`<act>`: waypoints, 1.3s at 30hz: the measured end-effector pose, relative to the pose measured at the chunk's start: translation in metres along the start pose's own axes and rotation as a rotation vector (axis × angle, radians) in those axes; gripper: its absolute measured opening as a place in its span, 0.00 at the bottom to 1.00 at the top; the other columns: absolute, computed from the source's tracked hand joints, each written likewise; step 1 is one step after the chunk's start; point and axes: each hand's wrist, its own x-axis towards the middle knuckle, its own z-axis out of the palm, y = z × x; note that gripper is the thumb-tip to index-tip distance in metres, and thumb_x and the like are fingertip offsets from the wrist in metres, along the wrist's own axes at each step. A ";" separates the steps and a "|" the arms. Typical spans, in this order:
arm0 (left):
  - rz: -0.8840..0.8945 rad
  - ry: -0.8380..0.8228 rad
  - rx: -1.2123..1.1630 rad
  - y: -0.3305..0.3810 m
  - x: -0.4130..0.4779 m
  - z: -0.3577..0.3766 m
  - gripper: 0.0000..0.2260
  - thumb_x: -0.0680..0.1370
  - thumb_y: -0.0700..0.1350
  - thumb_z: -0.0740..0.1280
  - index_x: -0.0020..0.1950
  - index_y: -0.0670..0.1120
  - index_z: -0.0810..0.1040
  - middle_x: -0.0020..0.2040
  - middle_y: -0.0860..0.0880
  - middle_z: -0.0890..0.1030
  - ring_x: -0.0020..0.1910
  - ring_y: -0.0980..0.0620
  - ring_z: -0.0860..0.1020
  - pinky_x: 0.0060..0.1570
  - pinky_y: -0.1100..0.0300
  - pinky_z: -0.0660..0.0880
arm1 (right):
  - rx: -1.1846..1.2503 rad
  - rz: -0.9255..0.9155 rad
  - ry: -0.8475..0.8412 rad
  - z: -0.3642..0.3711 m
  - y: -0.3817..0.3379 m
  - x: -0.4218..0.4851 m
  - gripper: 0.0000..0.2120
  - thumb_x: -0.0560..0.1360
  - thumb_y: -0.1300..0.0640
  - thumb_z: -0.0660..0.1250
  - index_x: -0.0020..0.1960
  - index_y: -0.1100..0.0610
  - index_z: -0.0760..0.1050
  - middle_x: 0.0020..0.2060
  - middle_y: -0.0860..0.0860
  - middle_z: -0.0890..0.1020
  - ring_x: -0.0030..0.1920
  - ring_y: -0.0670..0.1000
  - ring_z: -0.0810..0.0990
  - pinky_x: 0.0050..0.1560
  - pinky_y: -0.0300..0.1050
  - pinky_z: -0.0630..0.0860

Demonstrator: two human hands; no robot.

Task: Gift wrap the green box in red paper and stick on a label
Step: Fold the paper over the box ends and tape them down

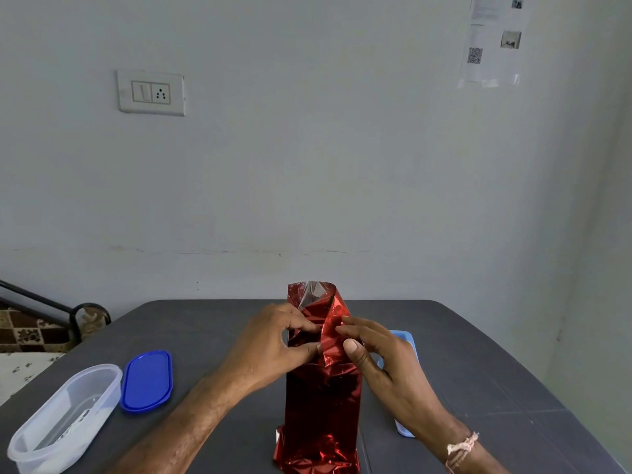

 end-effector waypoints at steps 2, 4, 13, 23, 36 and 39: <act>-0.005 -0.004 0.005 -0.002 0.000 0.001 0.17 0.71 0.59 0.77 0.59 0.57 0.85 0.54 0.63 0.79 0.56 0.65 0.76 0.57 0.69 0.71 | -0.027 0.003 -0.029 -0.001 0.000 0.001 0.26 0.79 0.30 0.57 0.66 0.43 0.80 0.68 0.36 0.77 0.70 0.34 0.71 0.69 0.41 0.74; -0.015 -0.009 0.007 -0.003 -0.002 0.002 0.18 0.71 0.58 0.77 0.59 0.57 0.85 0.55 0.64 0.79 0.57 0.65 0.75 0.57 0.69 0.69 | -0.066 0.004 -0.062 -0.003 0.000 0.003 0.26 0.79 0.30 0.56 0.66 0.41 0.80 0.69 0.36 0.76 0.71 0.33 0.69 0.69 0.40 0.71; -0.041 0.002 -0.008 -0.005 -0.006 0.004 0.20 0.70 0.59 0.79 0.60 0.60 0.81 0.56 0.66 0.79 0.59 0.66 0.74 0.61 0.66 0.69 | -0.154 0.046 -0.189 -0.008 -0.006 0.033 0.12 0.82 0.47 0.66 0.61 0.47 0.84 0.59 0.38 0.84 0.60 0.38 0.79 0.64 0.42 0.75; -0.095 0.074 -0.193 0.001 -0.004 -0.003 0.04 0.81 0.53 0.68 0.53 0.55 0.80 0.47 0.56 0.84 0.49 0.63 0.81 0.43 0.72 0.74 | -0.145 0.107 -0.243 -0.006 0.009 0.042 0.19 0.72 0.38 0.75 0.62 0.39 0.82 0.60 0.33 0.82 0.67 0.38 0.75 0.72 0.51 0.71; -0.165 0.086 -0.198 0.005 0.012 0.011 0.08 0.71 0.51 0.80 0.46 0.55 0.83 0.42 0.55 0.85 0.43 0.60 0.81 0.47 0.62 0.80 | -0.232 0.079 -0.258 -0.004 0.003 0.034 0.29 0.71 0.40 0.77 0.71 0.36 0.73 0.58 0.34 0.80 0.61 0.35 0.69 0.55 0.33 0.69; -0.184 0.075 -0.267 0.003 0.009 0.011 0.09 0.72 0.51 0.79 0.49 0.56 0.83 0.45 0.57 0.84 0.47 0.59 0.81 0.50 0.62 0.79 | -0.135 0.105 -0.238 -0.008 0.003 0.036 0.20 0.78 0.45 0.71 0.69 0.38 0.75 0.59 0.32 0.82 0.65 0.38 0.75 0.66 0.44 0.74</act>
